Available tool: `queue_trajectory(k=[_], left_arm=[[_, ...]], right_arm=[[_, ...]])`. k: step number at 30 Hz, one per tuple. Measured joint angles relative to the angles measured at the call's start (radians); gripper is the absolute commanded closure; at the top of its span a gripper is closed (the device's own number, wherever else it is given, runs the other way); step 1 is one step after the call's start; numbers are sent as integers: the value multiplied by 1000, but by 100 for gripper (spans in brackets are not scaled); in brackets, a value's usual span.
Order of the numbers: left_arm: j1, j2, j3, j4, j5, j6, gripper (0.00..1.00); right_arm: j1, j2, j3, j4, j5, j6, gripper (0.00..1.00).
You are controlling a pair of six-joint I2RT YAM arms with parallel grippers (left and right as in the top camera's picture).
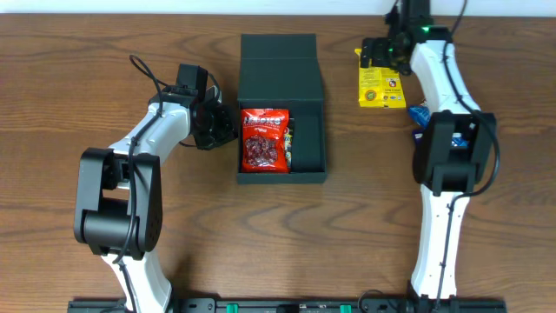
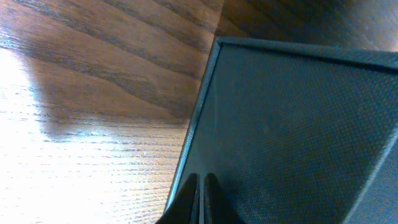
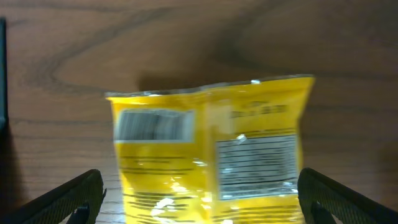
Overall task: Pack container
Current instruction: 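Grasp the yellow chip bag with the right gripper and lift it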
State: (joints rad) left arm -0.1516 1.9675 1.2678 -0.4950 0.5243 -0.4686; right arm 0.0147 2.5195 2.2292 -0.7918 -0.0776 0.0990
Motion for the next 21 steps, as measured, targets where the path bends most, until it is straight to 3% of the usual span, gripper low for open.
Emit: queue_trajectory(k=[12, 15, 18, 21], left_arm=[[0, 0, 0, -2, 0, -3, 94], [0, 0, 0, -2, 0, -3, 94], [0, 0, 0, -2, 0, -3, 94], [0, 0, 0, -2, 0, -3, 94]], right_arm=[[19, 35, 0, -39, 105, -5, 3], [19, 37, 0, -44, 113, -11, 18], [19, 40, 0, -56, 118, -14, 49], [19, 40, 3, -64, 124, -12, 68]])
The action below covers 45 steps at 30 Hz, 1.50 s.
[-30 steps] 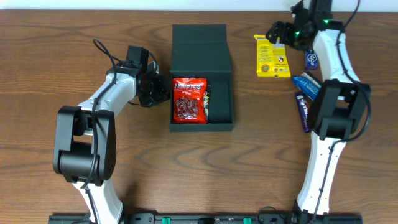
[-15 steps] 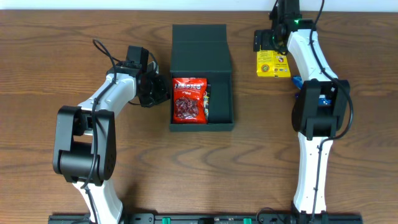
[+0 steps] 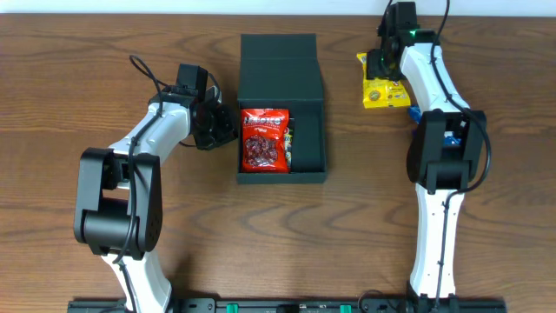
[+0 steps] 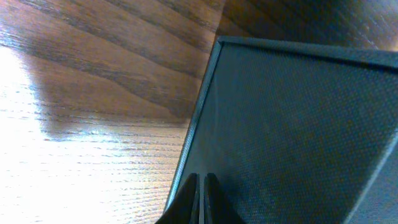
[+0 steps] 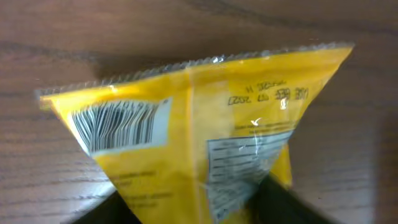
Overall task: Pack container
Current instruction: 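Grasp the yellow chip bag with the right gripper and lift it, then carry the yellow bag over the box and lower it inside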
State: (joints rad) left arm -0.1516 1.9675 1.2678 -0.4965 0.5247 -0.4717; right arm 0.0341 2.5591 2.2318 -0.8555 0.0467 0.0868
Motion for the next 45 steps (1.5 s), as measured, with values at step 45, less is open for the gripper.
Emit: queue_trajectory(k=[45], left_arm=[[283, -134, 99, -149, -42, 156, 94]], right_arm=[[469, -266, 274, -709, -106, 407, 99]])
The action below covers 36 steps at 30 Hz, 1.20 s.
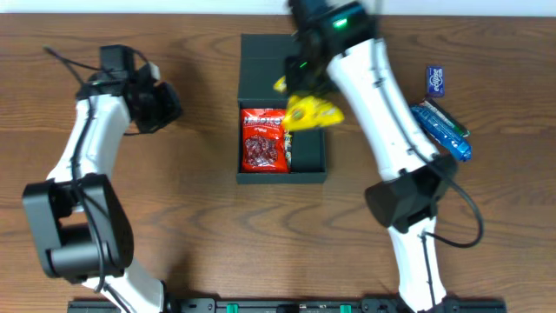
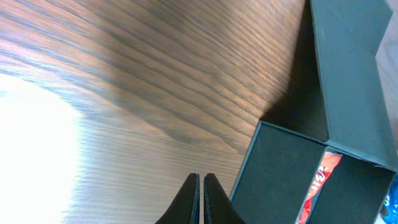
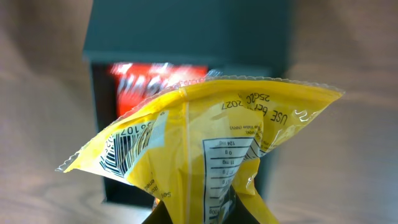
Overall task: Pack container
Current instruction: 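Carry the yellow bag over the box and lower it inside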
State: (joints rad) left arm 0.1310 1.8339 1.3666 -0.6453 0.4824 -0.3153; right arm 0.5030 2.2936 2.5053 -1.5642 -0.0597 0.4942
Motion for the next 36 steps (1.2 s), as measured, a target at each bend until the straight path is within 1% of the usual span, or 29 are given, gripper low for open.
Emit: queue_trajectory(k=[3, 7, 16, 22, 33, 34, 35, 36], left_arm=[[35, -31, 2, -10, 0, 24, 94], [47, -37, 4, -23, 0, 42, 94], [47, -37, 4, -31, 0, 62, 94], [47, -37, 4, -34, 0, 62, 94], [47, -37, 4, -40, 0, 62, 94], [47, -37, 4, -40, 0, 62, 94], [47, -37, 4, -40, 0, 62, 94], [47, -37, 4, -40, 0, 62, 94]], right_arm=[[69, 0, -91, 53, -8, 42, 99], [117, 2, -205, 151, -19, 97, 99], [155, 3, -322, 304, -23, 183, 99], [182, 3, -410, 442, -5, 207, 98], [216, 3, -425, 468, 130, 211, 99], [216, 3, -426, 469, 134, 211, 94], [216, 3, -426, 469, 138, 211, 83], [216, 3, -426, 469, 140, 212, 67]])
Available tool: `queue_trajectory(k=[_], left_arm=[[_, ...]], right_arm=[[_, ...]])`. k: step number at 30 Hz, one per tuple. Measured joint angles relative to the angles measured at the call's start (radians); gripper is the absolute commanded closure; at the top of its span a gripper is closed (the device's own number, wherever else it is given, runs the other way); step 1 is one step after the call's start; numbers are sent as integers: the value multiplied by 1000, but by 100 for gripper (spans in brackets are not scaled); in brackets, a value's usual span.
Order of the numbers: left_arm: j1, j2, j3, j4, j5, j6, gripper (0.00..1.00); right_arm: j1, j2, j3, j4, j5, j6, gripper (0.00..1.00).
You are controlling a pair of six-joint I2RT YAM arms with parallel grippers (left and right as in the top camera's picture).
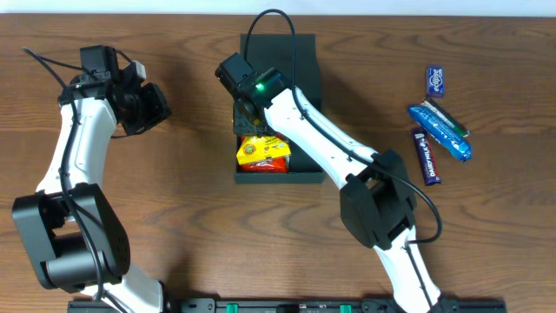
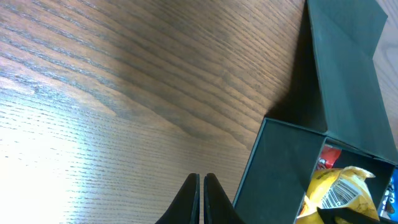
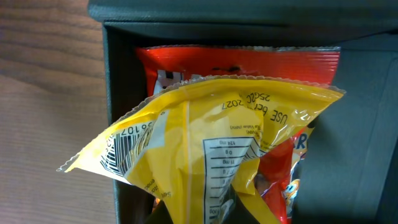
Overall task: Pack container
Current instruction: 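Carry the yellow bag over the box and lower it inside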
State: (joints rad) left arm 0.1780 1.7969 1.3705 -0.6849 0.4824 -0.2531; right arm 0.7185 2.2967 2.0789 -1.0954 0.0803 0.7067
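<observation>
The dark green box (image 1: 306, 165) lies open mid-table, its lid (image 1: 278, 50) folded back. Inside it a red snack bag (image 3: 242, 62) lies flat. On top of that sits a yellow snack bag (image 1: 263, 150), also seen in the wrist views (image 3: 205, 143) (image 2: 341, 188). My right gripper (image 1: 250, 120) (image 3: 205, 214) is shut on the yellow bag's lower end, over the box's left half. My left gripper (image 1: 163, 110) (image 2: 200, 198) is shut on nothing, over bare table left of the box (image 2: 280, 162).
Three wrapped candy bars lie at the right: a small blue one (image 1: 438, 80), a long blue one (image 1: 443, 120) and a dark one (image 1: 425, 156). The right arm stretches across the box from the front right. Wooden tabletop (image 1: 174, 217) surrounds everything.
The right gripper, still shut on the yellow bag, has gone from above the box's back right to down in its left half, the bag now on the red one. The left arm barely shifted.
First my right gripper was open over the yellow bag on the table at the back right, my left shut against the box's left wall. Then the right was shut on the bag. Later the bag hung over the box and the left arm was farther left. Now the bag is in the box.
</observation>
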Motion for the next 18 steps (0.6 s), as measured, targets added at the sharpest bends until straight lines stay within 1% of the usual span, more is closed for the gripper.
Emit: queue_trajectory(k=[1, 2, 3, 5, 8, 12, 16, 18], left_arm=[[0, 0, 0, 0, 0, 0, 94], [0, 0, 0, 0, 0, 0, 94], [0, 0, 0, 0, 0, 0, 94], [0, 0, 0, 0, 0, 0, 94], [0, 0, 0, 0, 0, 0, 94], [0, 0, 0, 1, 0, 0, 94], [0, 0, 0, 2, 0, 0, 94], [0, 0, 0, 3, 0, 0, 94]], right_arm=[[0, 0, 0, 0, 4, 8, 53], [0, 0, 0, -1, 5, 3, 42], [0, 0, 0, -2, 6, 8, 34], [0, 0, 0, -3, 3, -1, 27], [0, 0, 0, -3, -3, -20, 21], [0, 0, 0, -3, -18, -40, 20], [-1, -3, 0, -3, -23, -66, 17], [-3, -16, 0, -4, -25, -87, 12]])
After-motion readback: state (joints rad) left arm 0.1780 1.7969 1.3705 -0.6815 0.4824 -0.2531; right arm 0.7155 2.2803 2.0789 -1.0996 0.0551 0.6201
